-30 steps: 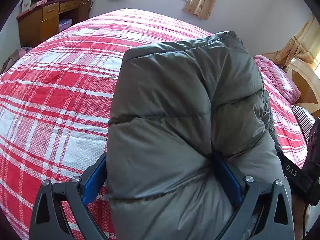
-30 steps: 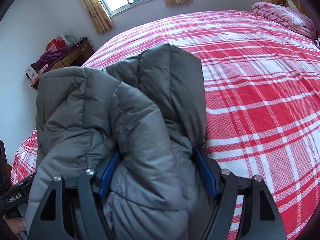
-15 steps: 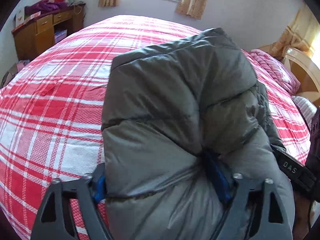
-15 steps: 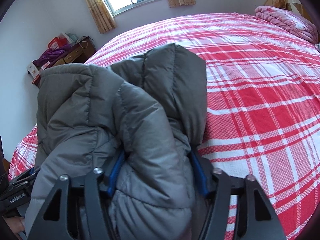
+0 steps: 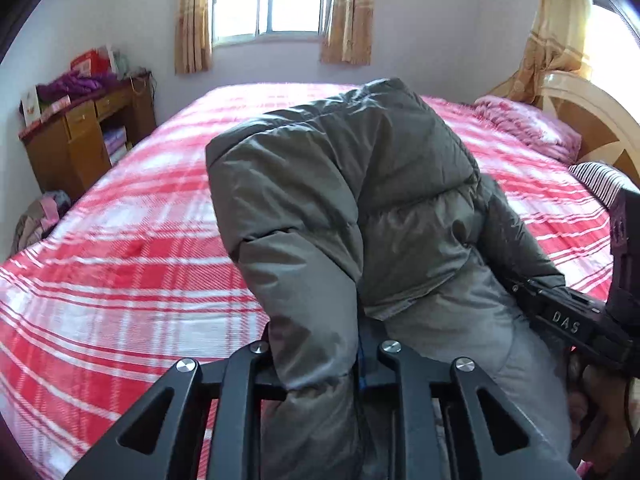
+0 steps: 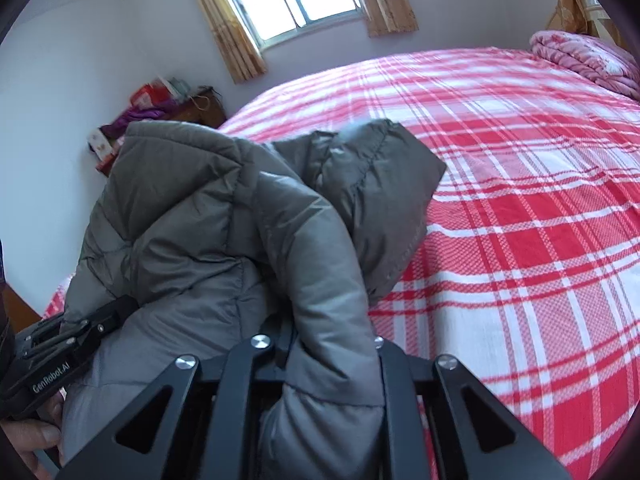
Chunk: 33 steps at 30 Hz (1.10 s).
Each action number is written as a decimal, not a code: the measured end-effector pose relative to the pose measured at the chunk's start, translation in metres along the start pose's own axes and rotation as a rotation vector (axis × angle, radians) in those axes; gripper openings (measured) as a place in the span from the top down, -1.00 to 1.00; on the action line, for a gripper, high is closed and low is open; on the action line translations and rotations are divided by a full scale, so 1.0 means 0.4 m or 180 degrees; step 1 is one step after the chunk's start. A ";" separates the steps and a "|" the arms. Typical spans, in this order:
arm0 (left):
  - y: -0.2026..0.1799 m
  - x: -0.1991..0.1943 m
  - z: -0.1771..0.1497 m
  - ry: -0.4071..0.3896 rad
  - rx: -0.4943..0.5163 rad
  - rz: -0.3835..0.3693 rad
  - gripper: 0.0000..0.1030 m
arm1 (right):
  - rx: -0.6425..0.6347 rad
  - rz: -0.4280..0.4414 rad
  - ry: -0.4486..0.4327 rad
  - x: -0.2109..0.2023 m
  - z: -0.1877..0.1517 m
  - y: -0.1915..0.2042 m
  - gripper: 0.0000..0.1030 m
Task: Fold large clothes
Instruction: 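Carry the jacket bundle with both grippers toward the bed's end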
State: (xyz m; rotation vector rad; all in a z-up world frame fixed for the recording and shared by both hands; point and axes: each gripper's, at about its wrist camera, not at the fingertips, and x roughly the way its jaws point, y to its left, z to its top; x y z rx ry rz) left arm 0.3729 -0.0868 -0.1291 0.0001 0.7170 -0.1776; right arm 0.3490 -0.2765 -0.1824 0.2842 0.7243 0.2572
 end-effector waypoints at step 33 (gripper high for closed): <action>0.406 -0.141 -0.186 -0.0006 -0.0454 0.0537 0.65 | -0.0594 0.0724 0.0570 0.110 -0.070 0.393 0.32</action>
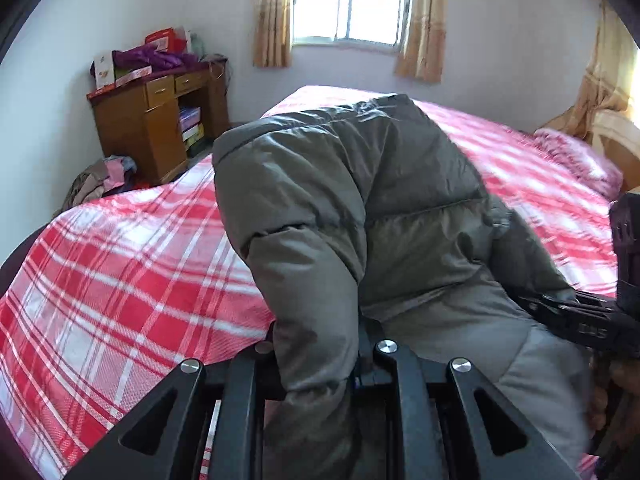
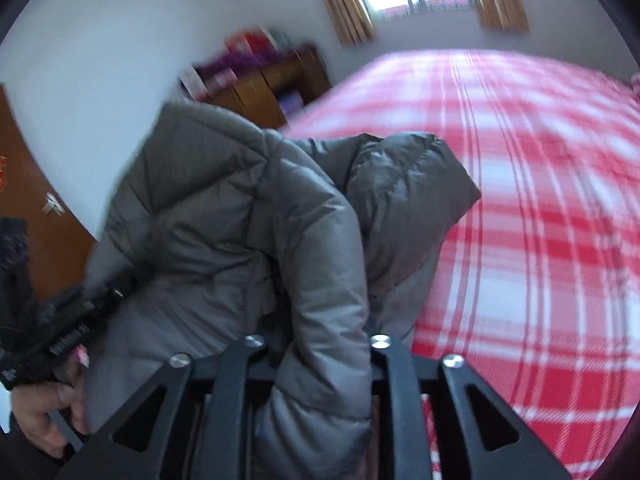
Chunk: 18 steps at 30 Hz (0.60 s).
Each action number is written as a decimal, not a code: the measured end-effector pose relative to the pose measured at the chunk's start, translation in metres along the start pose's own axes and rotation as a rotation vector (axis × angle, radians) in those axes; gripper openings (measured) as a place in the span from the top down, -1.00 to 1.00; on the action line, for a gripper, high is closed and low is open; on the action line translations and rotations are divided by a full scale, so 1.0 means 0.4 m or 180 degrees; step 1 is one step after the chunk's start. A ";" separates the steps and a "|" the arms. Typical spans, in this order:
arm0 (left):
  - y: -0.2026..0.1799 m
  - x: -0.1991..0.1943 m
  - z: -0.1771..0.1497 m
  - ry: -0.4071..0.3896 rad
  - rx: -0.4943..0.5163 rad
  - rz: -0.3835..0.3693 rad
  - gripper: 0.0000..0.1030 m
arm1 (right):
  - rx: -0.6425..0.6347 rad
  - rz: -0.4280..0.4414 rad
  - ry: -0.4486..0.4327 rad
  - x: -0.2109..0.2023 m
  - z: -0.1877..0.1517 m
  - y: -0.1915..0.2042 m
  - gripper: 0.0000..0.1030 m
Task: Fold large clothes
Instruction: 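Carry the jacket bundle with both grippers toward the bed's end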
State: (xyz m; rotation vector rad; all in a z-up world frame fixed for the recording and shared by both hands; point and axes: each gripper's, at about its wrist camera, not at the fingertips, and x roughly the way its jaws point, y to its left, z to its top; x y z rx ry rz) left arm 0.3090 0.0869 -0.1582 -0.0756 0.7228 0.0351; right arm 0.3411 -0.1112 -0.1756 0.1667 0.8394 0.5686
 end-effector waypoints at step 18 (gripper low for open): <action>0.019 -0.043 -0.041 -0.0232 -0.0079 0.0035 0.69 | 0.0205 0.0421 0.0298 0.121 -0.010 -0.032 0.54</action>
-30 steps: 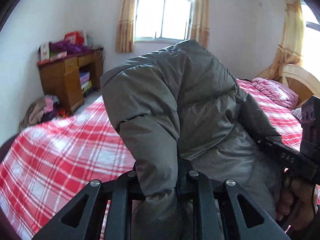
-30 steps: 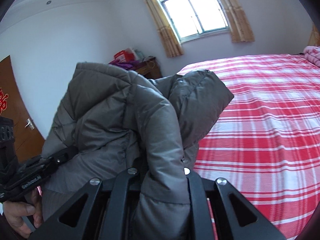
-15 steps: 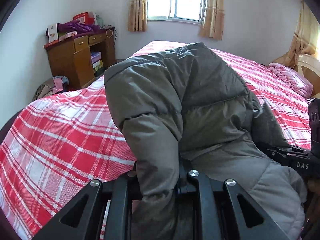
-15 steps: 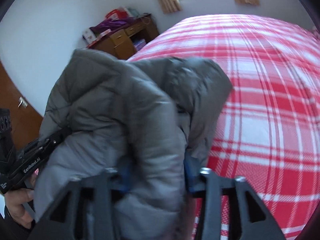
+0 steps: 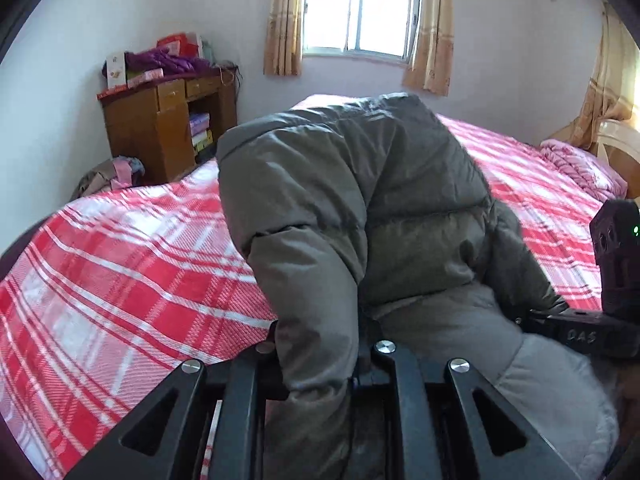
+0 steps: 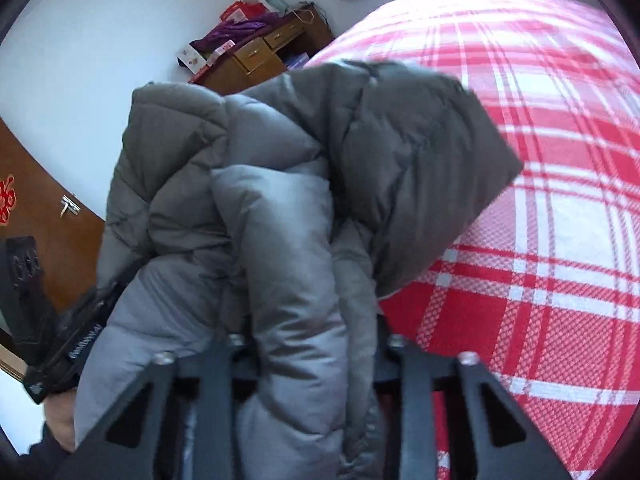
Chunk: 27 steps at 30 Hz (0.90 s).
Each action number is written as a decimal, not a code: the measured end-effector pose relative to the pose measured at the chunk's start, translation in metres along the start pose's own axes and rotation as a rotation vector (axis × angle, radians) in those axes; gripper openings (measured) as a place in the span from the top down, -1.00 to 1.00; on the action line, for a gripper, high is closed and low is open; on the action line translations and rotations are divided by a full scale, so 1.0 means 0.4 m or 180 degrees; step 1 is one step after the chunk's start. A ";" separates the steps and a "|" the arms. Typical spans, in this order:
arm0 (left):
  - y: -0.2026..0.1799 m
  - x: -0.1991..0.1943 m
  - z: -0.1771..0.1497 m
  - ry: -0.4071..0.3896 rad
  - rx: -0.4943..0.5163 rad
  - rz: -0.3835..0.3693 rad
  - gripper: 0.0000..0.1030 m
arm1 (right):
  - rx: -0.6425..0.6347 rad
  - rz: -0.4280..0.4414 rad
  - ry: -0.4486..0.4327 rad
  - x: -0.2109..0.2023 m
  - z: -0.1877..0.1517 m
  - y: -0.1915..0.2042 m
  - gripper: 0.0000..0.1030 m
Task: Fold large clothes
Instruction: 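Carry the jacket bundle with both grippers toward the bed's end, then lower the jacket onto the bed and open both grippers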
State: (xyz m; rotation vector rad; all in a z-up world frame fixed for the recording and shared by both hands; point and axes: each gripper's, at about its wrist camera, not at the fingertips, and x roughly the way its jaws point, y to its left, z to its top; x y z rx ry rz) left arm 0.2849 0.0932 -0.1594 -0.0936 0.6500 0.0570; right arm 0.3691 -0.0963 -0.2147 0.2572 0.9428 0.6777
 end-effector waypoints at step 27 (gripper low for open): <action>0.276 -0.058 -0.015 0.0098 -0.0405 0.0749 -0.19 | -0.0785 0.0009 -0.0022 0.192 0.122 0.329 0.43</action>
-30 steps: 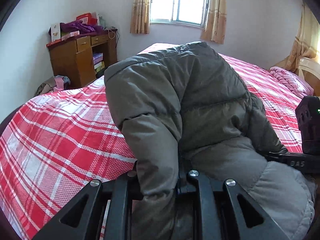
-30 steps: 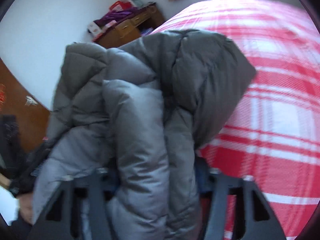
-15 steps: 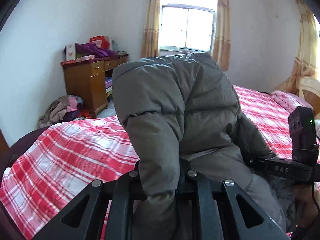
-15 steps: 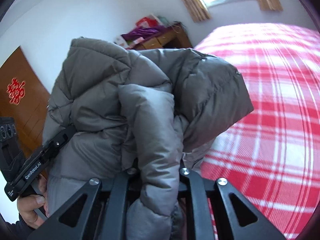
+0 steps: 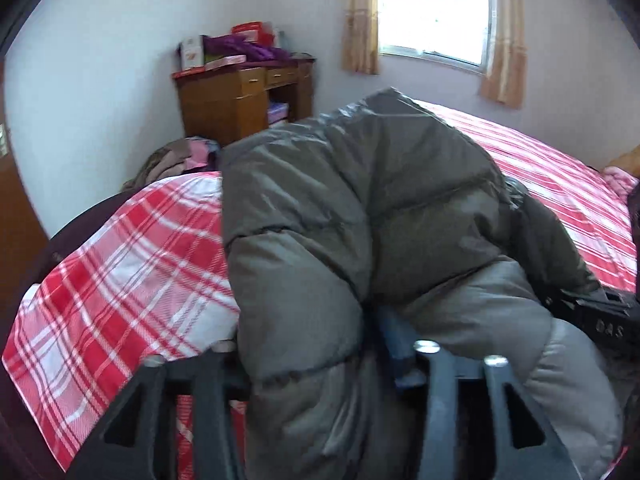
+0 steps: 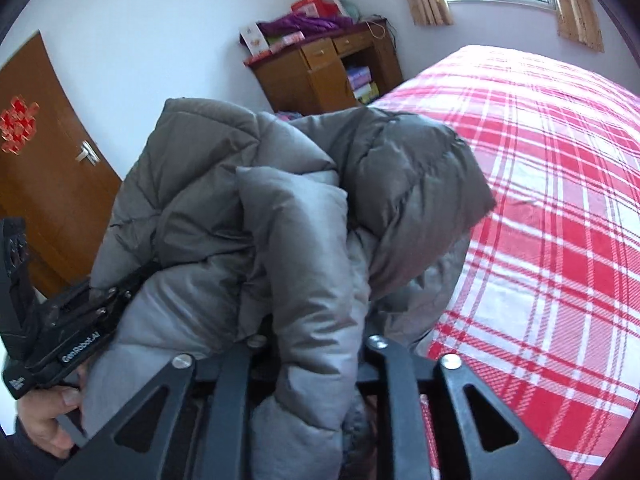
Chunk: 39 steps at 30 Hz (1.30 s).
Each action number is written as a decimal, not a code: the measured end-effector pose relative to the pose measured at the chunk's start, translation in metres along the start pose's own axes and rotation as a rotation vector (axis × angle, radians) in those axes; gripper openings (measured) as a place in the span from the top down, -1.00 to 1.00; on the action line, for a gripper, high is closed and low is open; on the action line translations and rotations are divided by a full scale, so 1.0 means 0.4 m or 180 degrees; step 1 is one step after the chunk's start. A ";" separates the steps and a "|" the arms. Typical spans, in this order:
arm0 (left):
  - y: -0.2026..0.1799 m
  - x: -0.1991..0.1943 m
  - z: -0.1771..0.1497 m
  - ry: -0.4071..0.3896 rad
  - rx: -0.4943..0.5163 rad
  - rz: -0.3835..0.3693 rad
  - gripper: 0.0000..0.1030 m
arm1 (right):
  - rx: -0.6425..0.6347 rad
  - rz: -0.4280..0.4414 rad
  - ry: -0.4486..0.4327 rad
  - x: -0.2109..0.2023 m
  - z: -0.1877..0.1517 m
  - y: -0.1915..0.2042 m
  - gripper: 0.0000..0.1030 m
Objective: Fold large clothes
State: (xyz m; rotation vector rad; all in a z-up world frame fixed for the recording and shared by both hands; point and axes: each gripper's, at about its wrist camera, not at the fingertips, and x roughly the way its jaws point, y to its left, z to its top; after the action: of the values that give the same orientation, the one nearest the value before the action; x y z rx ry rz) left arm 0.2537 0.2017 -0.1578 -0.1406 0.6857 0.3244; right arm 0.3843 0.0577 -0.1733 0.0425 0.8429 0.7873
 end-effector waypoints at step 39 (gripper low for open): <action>0.031 -0.413 0.053 -0.0767 -0.0196 -0.0174 -0.62 | -0.0569 -0.0769 -0.0982 -0.462 -0.079 0.236 -0.82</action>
State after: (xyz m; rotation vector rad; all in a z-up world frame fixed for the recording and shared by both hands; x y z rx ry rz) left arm 0.1422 0.1776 -0.0358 -0.1752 0.4329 0.3043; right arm 0.2302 -0.0006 -0.0432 -0.0934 0.4725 0.6057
